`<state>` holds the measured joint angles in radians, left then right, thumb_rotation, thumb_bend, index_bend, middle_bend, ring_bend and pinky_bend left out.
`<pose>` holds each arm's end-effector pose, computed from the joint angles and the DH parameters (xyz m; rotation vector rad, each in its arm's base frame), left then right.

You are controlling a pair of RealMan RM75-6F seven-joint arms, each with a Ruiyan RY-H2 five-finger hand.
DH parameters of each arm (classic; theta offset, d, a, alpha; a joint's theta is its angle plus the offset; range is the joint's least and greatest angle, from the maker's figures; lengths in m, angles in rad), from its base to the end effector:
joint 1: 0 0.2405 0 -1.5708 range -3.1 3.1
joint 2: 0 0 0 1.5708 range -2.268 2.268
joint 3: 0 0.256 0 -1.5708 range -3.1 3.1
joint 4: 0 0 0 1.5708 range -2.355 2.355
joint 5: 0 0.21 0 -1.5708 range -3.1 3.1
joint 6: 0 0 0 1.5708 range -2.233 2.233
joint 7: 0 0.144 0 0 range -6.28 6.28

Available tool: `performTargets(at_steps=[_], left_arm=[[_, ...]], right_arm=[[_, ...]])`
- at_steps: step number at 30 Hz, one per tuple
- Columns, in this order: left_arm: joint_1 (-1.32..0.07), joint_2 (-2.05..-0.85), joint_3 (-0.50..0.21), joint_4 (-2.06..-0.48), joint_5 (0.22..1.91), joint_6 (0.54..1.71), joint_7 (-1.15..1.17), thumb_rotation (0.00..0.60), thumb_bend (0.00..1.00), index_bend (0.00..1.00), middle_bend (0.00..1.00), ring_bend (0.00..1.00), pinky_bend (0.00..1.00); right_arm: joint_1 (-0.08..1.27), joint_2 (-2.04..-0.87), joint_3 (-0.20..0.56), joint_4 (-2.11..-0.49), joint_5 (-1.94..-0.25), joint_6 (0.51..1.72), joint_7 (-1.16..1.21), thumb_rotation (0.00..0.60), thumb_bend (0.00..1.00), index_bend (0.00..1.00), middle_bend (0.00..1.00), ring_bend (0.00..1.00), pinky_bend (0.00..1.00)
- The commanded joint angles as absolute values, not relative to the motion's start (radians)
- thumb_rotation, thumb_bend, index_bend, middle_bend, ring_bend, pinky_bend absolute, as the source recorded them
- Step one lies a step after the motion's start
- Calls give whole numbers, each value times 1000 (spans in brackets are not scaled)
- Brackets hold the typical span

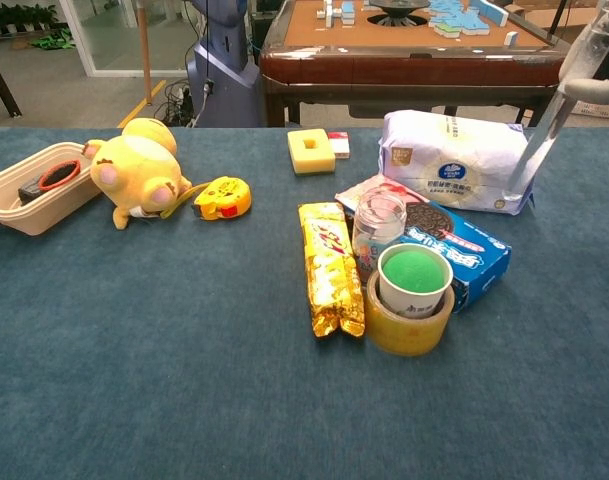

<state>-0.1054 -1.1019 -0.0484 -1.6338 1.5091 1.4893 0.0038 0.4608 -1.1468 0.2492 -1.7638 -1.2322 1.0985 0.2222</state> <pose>-0.3028 0.1867 0.1624 -1.4024 -0.8853 -0.9317 -0.2058 -0.3097 0.1224 1.4208 -1.3144 1.2715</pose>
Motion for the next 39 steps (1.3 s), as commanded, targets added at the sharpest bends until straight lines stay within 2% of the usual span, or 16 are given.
performTargets(at_steps=[1,5,10,14,26,39], left_arm=[[-104,-1102,-48,-1633,1509,1490,3,600,200,183,101,110,0],[-105,-1102,-48,-1632,1509,1489,3,600,200,184,102,110,0],[-109,-1105,-48,-1632,1511,1485,6,600,200,184,101,110,0],[-110,-1105,-49,-1633,1511,1485,6,600,200,183,101,110,0],[-103,-1103,-47,-1626,1509,1494,-7,600,200,184,101,110,0],[-86,-1100,-46,-1602,1505,1514,-43,600,200,184,101,110,0]], right_arm=[[458,-1112,266,-1813,-1225,1032,385,600,568,655,464,393,251],[459,-1116,247,-1769,-1257,1060,298,600,569,655,474,393,251],[455,-1177,229,-1678,-1304,1177,73,600,569,660,475,393,251],[450,-1213,229,-1644,-1321,1224,30,600,568,664,479,393,251],[473,-1205,273,-1784,-1231,1057,392,600,569,665,490,396,252],[565,-1344,308,-1736,-1229,1054,314,600,565,665,490,396,252]])
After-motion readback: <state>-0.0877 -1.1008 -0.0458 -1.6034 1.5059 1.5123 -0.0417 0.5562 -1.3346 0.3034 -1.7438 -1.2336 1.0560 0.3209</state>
